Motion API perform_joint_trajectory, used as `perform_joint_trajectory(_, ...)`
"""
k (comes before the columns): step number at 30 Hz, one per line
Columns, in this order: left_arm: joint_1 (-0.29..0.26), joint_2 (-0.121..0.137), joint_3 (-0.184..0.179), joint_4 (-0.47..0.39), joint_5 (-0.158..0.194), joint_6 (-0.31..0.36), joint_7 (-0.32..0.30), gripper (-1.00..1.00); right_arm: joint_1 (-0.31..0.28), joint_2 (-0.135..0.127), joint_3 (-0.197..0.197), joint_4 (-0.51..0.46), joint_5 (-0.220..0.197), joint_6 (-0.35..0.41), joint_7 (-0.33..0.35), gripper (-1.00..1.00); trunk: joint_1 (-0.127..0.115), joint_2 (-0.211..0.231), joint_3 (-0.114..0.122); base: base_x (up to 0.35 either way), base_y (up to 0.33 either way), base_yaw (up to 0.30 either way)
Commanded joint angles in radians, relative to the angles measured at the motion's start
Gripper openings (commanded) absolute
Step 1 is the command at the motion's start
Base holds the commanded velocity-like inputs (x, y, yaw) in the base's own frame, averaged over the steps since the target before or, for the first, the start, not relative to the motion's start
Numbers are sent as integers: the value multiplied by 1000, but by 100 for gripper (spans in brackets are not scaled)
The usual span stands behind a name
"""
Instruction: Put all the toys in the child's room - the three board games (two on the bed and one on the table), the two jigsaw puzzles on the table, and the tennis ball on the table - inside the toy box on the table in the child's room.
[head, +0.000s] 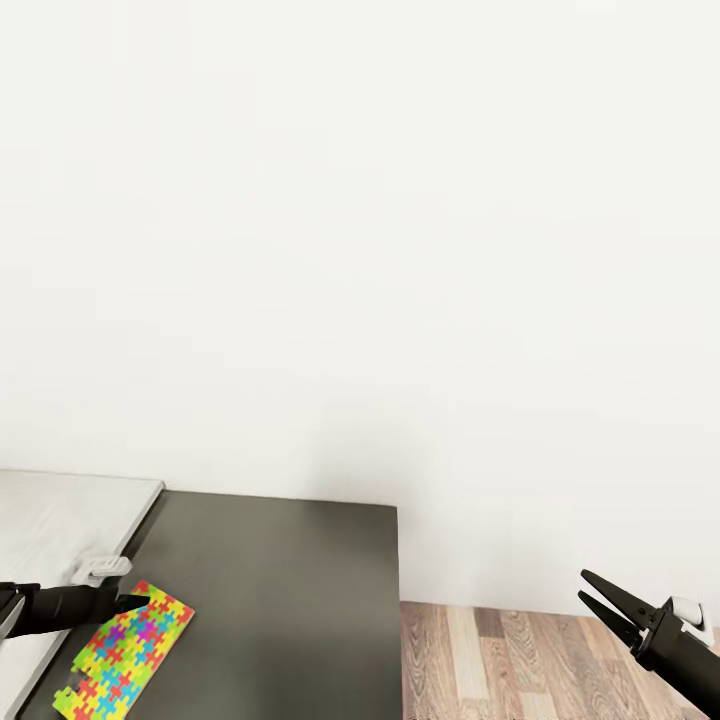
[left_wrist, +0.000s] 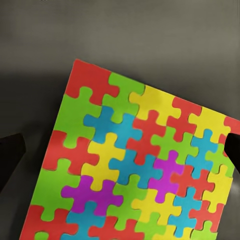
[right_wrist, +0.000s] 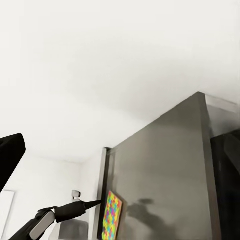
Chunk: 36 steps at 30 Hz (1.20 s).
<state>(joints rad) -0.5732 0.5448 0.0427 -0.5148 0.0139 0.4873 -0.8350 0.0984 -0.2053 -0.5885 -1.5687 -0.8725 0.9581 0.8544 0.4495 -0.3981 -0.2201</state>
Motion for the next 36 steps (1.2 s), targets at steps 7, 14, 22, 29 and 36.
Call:
perform_joint_trajectory(7, -1, 1, 2, -1, 3, -21, -35, 100, 0, 0, -1, -1, 0, 4, 3, 100, 1, -2, -5, 0, 0, 0)
perform_joint_trajectory(14, -1, 1, 2, -1, 3, -26, -52, 100, 0, 0, -1, -1, 0, 4, 5, 100, 1, -2, -6, 0, 0, 0)
perform_joint_trajectory(22, -1, 0, 2, -1, 3, -27, -53, 100, 0, 0, -1, -1, 0, 4, 6, 100, 1, -2, -10, 0, 0, 0)
perform_joint_trajectory(29, -1, 0, 1, -1, 3, -27, -53, 100, 0, 0, -1, -1, -1, 5, 6, 100, 1, -2, -20, 0, 0, 0)
perform_joint_trajectory(36, -1, 0, 0, -1, 3, -27, -52, 100, 0, 0, -1, -1, -2, 5, 6, 100, 1, -2, -30, 0, 0, 0)
